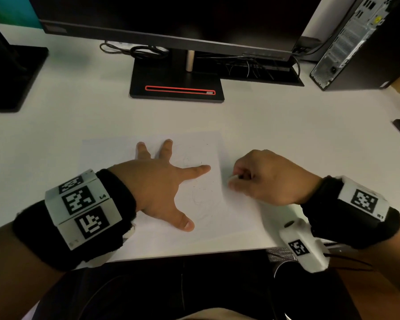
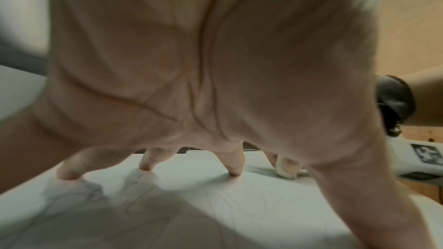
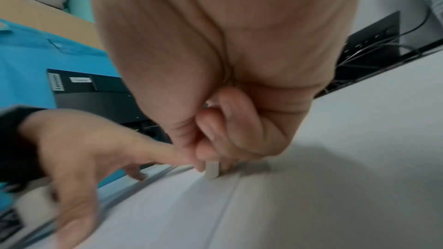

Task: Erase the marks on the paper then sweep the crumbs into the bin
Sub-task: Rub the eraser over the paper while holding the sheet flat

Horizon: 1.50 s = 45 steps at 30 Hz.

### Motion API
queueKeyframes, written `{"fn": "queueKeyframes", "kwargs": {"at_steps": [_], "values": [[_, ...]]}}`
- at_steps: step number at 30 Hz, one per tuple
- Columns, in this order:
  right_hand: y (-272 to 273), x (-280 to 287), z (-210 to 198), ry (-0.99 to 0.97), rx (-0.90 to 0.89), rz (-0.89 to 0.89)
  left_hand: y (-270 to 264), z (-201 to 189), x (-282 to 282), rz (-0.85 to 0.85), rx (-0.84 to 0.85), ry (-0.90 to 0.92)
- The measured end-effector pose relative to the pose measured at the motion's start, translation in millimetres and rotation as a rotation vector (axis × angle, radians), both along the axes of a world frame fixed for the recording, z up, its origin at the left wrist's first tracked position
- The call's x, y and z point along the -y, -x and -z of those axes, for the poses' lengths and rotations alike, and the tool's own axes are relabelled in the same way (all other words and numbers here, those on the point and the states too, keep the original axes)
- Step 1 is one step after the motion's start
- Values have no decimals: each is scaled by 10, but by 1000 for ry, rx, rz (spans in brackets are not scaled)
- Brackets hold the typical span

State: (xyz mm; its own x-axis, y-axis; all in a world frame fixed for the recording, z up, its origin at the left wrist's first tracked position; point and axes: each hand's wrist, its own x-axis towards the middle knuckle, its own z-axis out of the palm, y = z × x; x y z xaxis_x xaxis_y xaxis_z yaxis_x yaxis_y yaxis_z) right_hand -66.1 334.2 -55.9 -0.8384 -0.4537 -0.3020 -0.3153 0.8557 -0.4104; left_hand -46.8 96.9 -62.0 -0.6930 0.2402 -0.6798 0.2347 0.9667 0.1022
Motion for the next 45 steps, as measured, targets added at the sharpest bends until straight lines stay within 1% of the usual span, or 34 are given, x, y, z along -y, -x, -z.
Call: {"fn": "queueKeyframes", "kwargs": {"at_steps": [3,6,10,13,15,17,18,21,25,28,30,32,33,36,37,40,41,44,45], "values": [[-68,87,-12,-25,68,-85,-1,-1,1,1,-1,4],[11,90,-20,-6,17,-25,1,9,1,4,-1,0],[-17,159,6,-41,3,-110,-3,17,19,-1,1,-9],[32,93,-2,-16,-2,-16,-1,26,19,5,-3,-11],[-8,79,-6,-21,17,-37,-2,25,21,2,-4,-10],[-65,71,-16,-36,76,-86,-4,15,16,-1,0,-5],[-58,48,-16,-29,82,-74,1,11,11,1,-2,-1],[-18,-32,-10,17,32,25,3,8,2,7,-7,4],[-131,19,-4,-23,112,-67,-4,-1,6,4,-6,12],[-62,-44,-7,27,61,32,-4,7,6,6,-10,7],[-135,-16,-7,14,71,-15,-4,5,12,3,-11,4],[-278,43,-13,-17,130,-105,-10,0,8,3,-10,5],[-304,41,-14,-18,148,-111,-7,3,7,6,-14,8],[-244,-53,1,18,91,-27,-9,14,7,8,-16,9],[-261,-54,4,29,74,-28,-12,12,10,5,-15,8],[-417,22,19,27,97,-143,-17,-5,12,6,-12,8],[-424,21,26,30,97,-146,-13,-7,10,8,-13,10],[-353,-39,27,59,47,-44,-11,-3,5,10,-16,10],[-374,-24,22,64,41,-49,-12,-4,8,5,-15,9]]}}
